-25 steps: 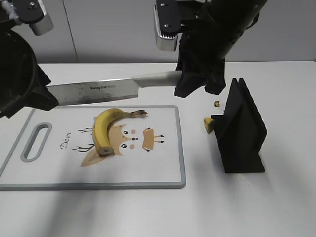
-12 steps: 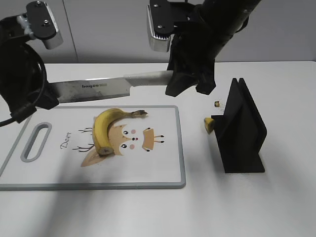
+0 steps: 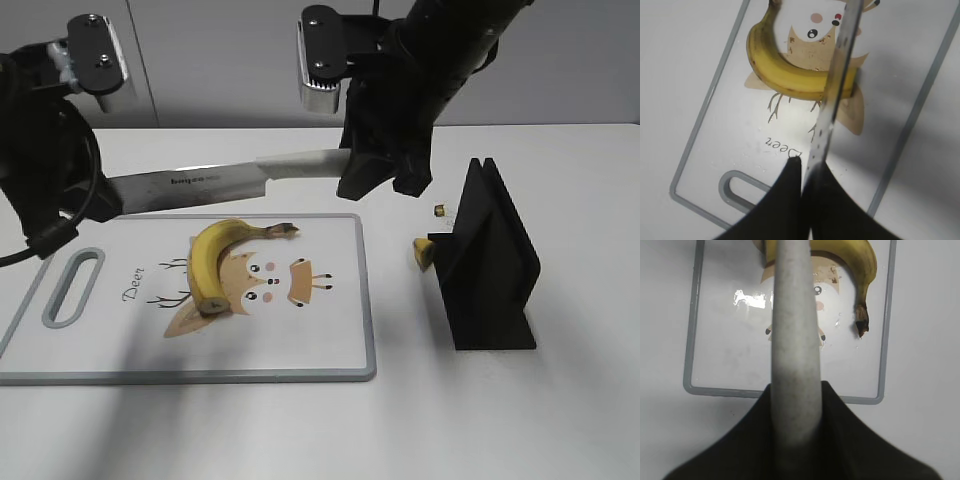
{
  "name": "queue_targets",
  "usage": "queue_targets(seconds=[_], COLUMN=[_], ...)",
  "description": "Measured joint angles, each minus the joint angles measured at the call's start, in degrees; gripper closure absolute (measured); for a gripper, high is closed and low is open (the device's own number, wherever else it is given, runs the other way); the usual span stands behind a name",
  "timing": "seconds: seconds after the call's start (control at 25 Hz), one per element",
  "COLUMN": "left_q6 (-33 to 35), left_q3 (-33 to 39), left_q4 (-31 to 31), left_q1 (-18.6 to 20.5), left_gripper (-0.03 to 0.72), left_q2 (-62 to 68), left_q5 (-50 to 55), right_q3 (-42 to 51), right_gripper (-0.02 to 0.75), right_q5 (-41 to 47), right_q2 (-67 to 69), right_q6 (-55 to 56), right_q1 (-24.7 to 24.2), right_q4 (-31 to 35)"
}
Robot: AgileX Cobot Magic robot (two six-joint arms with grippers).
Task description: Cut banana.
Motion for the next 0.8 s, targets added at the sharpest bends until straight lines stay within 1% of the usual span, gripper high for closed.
queue_targets(seconds=[0.32, 0.8], left_q6=[0.72, 0.77], left_q3=[0.00, 0.00], left_q4=[-0.42, -0.99], left_q1=[-0.17, -0.17], left_gripper=[0.675, 0.675], left_q2=[4.20, 12.25], left_q5=[-0.94, -2.79], right_q3=[0.00, -0.10], right_gripper=[0.573, 0.568], right_q5=[2.13, 1.18], right_q2=[3.33, 9.80], right_q6=[2.37, 2.99], right_q1=[-0.05, -0.05], right_q4=[-0.60, -1.12])
